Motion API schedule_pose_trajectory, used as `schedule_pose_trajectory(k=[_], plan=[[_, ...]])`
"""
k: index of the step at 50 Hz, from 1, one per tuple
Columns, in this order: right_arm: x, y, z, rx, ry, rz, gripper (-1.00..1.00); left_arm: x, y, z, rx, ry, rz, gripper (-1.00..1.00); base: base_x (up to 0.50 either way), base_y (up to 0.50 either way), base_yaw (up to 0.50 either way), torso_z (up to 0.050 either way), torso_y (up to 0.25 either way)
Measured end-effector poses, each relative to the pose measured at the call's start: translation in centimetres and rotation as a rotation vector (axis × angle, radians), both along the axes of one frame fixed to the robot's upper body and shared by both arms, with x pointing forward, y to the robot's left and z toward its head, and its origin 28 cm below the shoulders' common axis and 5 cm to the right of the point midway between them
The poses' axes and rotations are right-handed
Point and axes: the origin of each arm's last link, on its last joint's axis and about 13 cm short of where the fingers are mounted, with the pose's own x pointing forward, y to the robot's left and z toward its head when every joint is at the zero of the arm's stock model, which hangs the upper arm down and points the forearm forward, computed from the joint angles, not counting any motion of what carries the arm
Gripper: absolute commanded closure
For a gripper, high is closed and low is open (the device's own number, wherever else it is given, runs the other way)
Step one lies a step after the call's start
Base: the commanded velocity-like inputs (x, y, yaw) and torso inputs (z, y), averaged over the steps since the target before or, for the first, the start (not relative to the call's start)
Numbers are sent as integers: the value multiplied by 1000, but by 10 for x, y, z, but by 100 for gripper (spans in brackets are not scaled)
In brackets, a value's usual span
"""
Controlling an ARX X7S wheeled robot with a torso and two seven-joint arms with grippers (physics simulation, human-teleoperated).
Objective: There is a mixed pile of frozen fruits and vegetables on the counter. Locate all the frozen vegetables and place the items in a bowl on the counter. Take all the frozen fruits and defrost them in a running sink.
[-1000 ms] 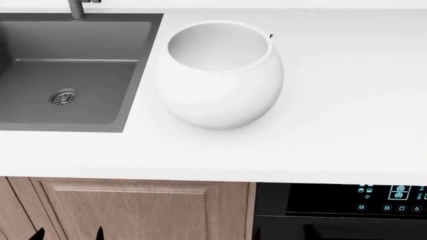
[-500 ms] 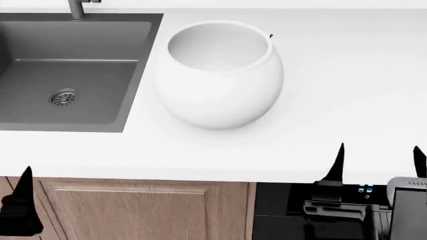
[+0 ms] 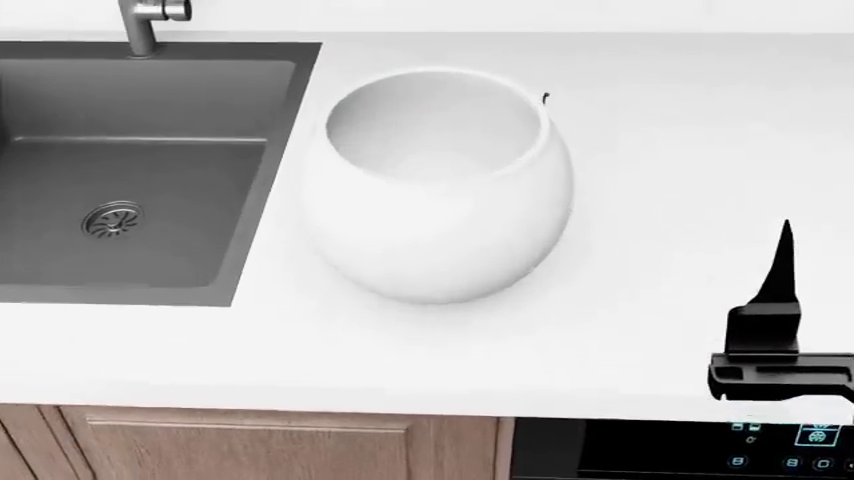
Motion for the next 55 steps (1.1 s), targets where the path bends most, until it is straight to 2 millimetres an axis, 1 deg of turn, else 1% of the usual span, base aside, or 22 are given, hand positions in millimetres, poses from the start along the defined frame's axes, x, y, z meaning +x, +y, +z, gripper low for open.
schedule_pose_trajectory(k=[11, 31, 49, 55], plan=[[-2, 0, 4, -9, 5, 8, -100, -6, 6, -1, 10, 15, 9, -100, 500, -32, 0, 0, 0], [-5, 0, 10, -22, 9, 12, -100, -9, 7, -6, 14, 13, 32, -100, 500, -191, 0, 0, 1], [-4, 4, 11, -32, 21, 41, -100, -13, 13, -5, 32, 15, 53, -100, 498, -98, 0, 0, 1], [-2, 5, 16, 30, 44, 65, -100, -15, 14, -5, 34, 18, 54, -100, 0, 0, 0, 0, 2]])
